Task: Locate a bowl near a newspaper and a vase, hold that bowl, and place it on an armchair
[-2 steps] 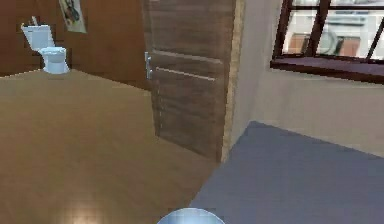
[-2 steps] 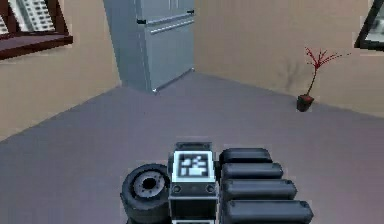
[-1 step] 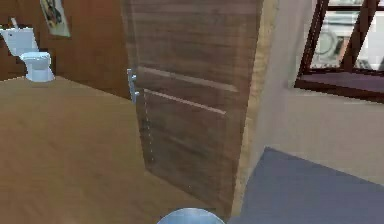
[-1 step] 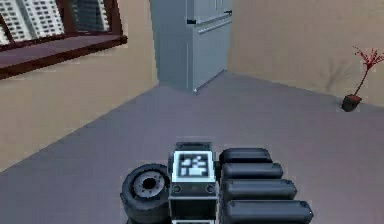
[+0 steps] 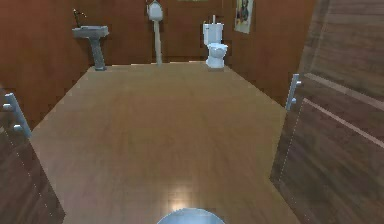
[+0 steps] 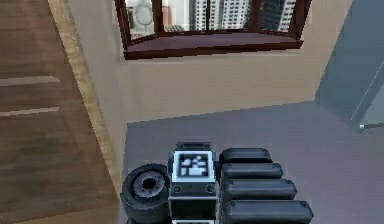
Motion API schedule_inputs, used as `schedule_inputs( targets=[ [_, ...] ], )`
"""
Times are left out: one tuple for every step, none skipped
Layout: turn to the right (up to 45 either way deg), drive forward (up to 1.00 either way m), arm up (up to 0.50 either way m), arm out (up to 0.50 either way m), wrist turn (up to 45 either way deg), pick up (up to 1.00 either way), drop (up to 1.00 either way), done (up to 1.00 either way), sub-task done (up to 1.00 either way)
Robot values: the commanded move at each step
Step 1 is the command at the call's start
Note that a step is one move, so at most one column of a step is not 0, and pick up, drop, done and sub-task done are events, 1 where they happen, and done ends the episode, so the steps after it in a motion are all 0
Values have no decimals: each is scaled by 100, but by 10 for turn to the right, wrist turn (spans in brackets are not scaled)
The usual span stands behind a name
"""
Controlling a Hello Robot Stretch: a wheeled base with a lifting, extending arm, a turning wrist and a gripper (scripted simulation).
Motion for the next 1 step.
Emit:
schedule_inputs(
  targets=[
    [-90, 0, 0, 0, 0, 0, 0, 0, 0]
  ],
)
